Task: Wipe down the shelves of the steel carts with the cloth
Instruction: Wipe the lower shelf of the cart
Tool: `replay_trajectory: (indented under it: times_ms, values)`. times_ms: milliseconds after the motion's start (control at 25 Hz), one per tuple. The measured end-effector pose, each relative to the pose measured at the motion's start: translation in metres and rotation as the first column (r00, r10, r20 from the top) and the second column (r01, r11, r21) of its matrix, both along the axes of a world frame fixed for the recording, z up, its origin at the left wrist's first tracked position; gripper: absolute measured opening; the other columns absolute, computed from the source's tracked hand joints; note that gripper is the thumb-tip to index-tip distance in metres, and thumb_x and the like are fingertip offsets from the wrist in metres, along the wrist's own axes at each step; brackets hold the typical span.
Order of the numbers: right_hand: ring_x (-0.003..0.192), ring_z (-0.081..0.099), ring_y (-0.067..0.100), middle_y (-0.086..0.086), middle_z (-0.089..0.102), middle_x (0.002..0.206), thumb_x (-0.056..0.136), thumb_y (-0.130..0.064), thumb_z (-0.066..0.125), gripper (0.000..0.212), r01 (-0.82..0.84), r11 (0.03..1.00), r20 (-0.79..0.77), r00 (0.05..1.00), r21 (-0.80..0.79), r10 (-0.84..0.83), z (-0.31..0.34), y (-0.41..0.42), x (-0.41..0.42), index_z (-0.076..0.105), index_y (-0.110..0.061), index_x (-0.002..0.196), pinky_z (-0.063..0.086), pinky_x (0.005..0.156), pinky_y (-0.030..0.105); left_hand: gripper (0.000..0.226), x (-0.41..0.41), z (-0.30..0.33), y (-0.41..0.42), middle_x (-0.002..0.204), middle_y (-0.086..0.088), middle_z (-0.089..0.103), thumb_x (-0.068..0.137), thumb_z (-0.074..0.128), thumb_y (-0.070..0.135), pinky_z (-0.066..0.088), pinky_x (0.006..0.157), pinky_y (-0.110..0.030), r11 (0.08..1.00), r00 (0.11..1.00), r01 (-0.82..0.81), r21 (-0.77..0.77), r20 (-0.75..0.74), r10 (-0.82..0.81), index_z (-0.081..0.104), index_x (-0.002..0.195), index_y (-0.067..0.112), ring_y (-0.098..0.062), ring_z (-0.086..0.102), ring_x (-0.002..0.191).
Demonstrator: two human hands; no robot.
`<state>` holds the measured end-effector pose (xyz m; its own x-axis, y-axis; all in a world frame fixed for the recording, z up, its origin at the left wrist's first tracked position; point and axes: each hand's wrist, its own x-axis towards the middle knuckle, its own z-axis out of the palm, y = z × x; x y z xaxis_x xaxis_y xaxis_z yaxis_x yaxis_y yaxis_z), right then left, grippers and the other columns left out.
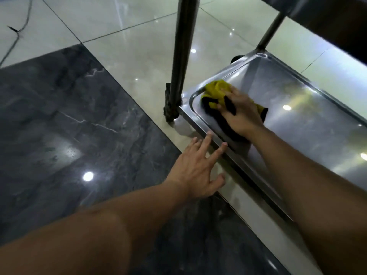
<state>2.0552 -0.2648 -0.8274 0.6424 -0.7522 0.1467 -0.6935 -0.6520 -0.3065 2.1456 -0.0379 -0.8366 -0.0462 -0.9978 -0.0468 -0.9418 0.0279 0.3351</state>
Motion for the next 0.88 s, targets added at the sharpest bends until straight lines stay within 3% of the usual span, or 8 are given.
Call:
replay_trajectory:
  times_ms: [80,120,160,240,360,640,800,880]
  values:
    - [0.151,0.028,0.025,0.007,0.030,0.164,0.098,-0.054,0.046,0.065,0.457,0.888,-0.005,0.889,0.057,-0.457,-0.001,-0.013,0.021,0.038,-0.024,0.154,0.016,0.125,0.045,0.087,0.000,0.003,-0.003,0.170,-0.012,0.003,0.093,0.034,0.062,0.009,0.128,-0.041,0.998,0.998,-0.049,-0.032,-0.038,0.048,0.010,0.162,0.016,-0.029,0.020,0.153]
    - [0.153,0.022,0.025,0.009,0.027,0.165,0.098,-0.055,0.044,0.067,0.567,0.819,-0.023,0.823,0.089,-0.567,-0.004,-0.009,0.039,0.035,-0.023,0.156,0.010,0.126,0.046,0.088,0.000,0.002,-0.004,0.170,-0.010,0.003,0.093,0.036,0.061,0.009,0.128,-0.039,0.997,0.996,-0.068,-0.044,-0.052,0.066,0.011,0.162,0.012,-0.027,0.023,0.152]
    - [0.154,0.019,0.025,0.009,0.026,0.166,0.097,-0.056,0.043,0.068,0.524,0.847,-0.017,0.851,0.086,-0.525,-0.006,-0.002,0.055,0.034,-0.024,0.156,0.008,0.126,0.045,0.088,0.001,0.000,-0.004,0.170,-0.009,0.003,0.093,0.036,0.061,0.010,0.128,-0.039,0.996,0.996,-0.073,-0.052,-0.059,0.070,0.011,0.162,0.011,-0.026,0.025,0.152]
    - [0.154,0.020,0.021,0.004,0.027,0.166,0.098,-0.056,0.045,0.064,0.210,0.977,0.009,0.977,0.038,-0.211,-0.011,0.019,0.071,0.035,-0.030,0.156,0.008,0.127,0.043,0.088,0.005,-0.005,0.002,0.171,-0.007,-0.002,0.093,0.034,0.061,0.011,0.127,-0.041,0.998,0.997,-0.063,-0.029,-0.050,0.062,0.007,0.162,0.014,-0.027,0.026,0.151]
    - [0.154,0.022,0.017,0.000,0.028,0.166,0.098,-0.048,0.054,0.059,-0.069,0.993,0.051,0.997,0.097,0.064,-0.008,0.032,0.055,0.039,-0.034,0.154,0.010,0.127,0.043,0.089,0.007,-0.005,0.006,0.171,-0.006,-0.005,0.092,0.032,0.063,0.012,0.127,-0.044,0.998,0.998,-0.056,0.020,0.031,0.055,0.001,0.163,0.017,-0.030,0.021,0.153]
    - [0.151,0.029,0.017,-0.002,0.036,0.163,0.096,-0.058,0.044,0.061,0.112,0.990,0.027,0.993,0.086,-0.115,-0.004,0.087,-0.070,0.041,-0.035,0.153,0.021,0.125,0.044,0.096,-0.006,0.000,0.004,0.170,-0.004,-0.009,0.090,0.039,0.062,0.007,0.127,-0.041,0.993,0.991,-0.110,0.029,0.074,0.108,-0.002,0.162,0.016,-0.027,0.016,0.155]
    - [0.150,0.032,0.021,0.003,0.036,0.162,0.098,-0.053,0.048,0.059,0.030,0.998,-0.032,0.999,0.063,-0.028,-0.001,0.080,-0.112,0.042,-0.031,0.153,0.021,0.124,0.042,0.094,-0.013,0.000,0.005,0.170,-0.002,-0.009,0.088,0.037,0.060,0.007,0.127,-0.041,0.990,0.990,-0.138,0.026,0.042,0.137,0.001,0.163,0.017,-0.025,0.019,0.153]
    - [0.151,0.028,0.022,0.003,0.032,0.164,0.100,-0.050,0.048,0.058,0.280,0.959,-0.026,0.960,0.051,-0.279,0.003,0.048,-0.096,0.041,-0.027,0.153,0.016,0.125,0.043,0.094,-0.012,0.002,0.002,0.171,0.000,-0.006,0.085,0.031,0.062,0.007,0.127,-0.045,0.988,0.987,-0.149,0.033,0.072,0.146,0.003,0.163,0.018,-0.026,0.021,0.150]
